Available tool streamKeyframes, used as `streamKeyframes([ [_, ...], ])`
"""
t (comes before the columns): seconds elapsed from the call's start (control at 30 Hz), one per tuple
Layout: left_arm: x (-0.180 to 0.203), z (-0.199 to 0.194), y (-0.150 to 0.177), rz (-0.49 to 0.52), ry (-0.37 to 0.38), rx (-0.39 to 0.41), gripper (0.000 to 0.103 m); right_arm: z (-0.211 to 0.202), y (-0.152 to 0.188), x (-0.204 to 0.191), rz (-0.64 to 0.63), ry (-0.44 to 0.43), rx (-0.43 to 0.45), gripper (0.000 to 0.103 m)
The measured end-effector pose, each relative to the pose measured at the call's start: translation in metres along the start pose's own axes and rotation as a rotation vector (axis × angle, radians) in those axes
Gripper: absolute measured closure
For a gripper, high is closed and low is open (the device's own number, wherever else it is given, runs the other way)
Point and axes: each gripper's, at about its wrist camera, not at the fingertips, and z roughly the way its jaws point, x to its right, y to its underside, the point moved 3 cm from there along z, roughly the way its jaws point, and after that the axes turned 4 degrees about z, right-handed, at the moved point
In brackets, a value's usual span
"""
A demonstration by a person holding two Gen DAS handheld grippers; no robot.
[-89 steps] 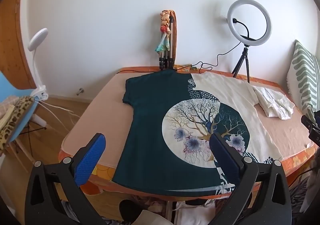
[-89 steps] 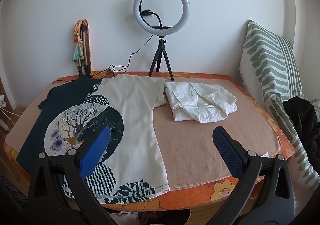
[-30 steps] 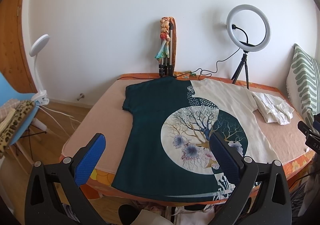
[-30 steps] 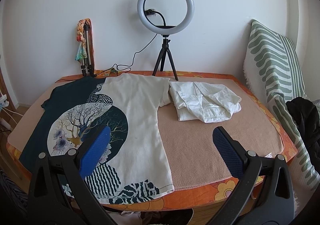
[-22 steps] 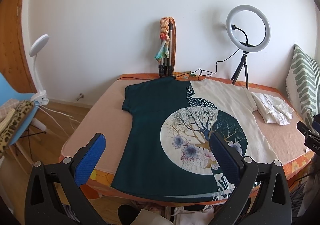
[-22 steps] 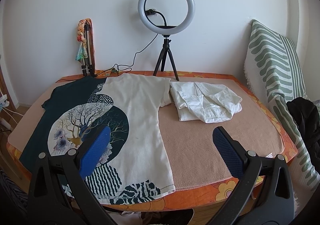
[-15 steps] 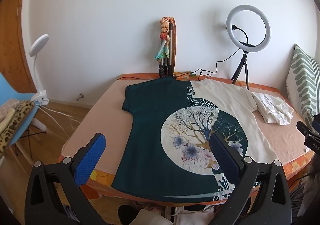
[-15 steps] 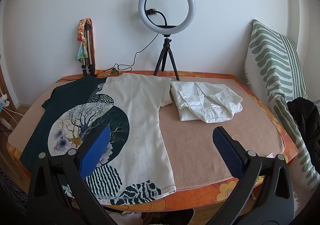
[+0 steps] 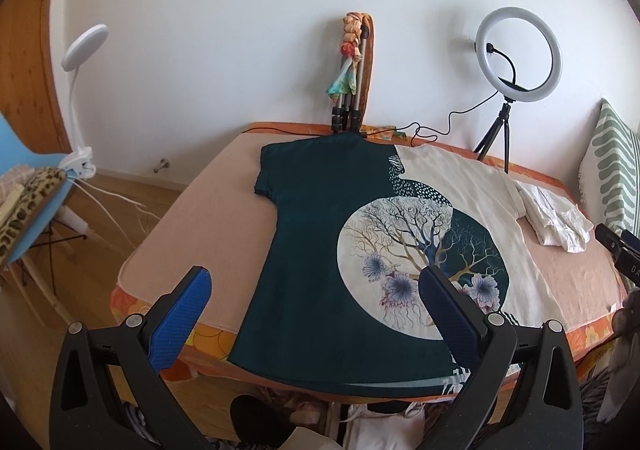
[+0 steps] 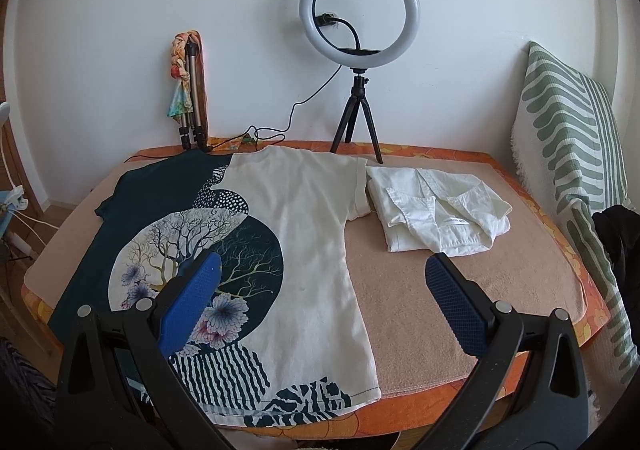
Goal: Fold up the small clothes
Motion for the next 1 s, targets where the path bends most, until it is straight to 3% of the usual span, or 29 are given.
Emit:
streamKeyframes([
  [0.27, -0.038, 0.016, 0.019, -0.094, 0.067, -0.033, 0.001, 0.022, -0.042, -0.052, -0.068, -0.152, -0.023, 0.000],
  [0.4, -0.058, 0.034, 0.031, -0.164, 0.115, -0.095, 0.013, 0.041, -0.058, -0.094, -0.113, -0.232, -0.058, 0.000],
  [0.57, -0.067, 0.053, 0.052, -0.190, 0.135, -0.161, 0.020, 0.059, -0.078, -0.148, -0.142, -0.339, -0.103, 0.000],
  [0.73, -0.069, 0.072, 0.067, -0.186, 0.154, -0.218, 0.042, 0.076, -0.101, -0.205, -0.174, -0.406, -0.146, 0.000],
  [0.9, -0.075, 0.084, 0.069, -0.159, 0.148, -0.195, 0.054, 0.103, -0.122, -0.258, -0.138, -0.458, -0.207, 0.000],
  [1.0, -0.075, 0.088, 0.071, -0.138, 0.151, -0.190, 0.056, 0.126, -0.131, -0.298, -0.150, -0.481, -0.255, 0.000],
])
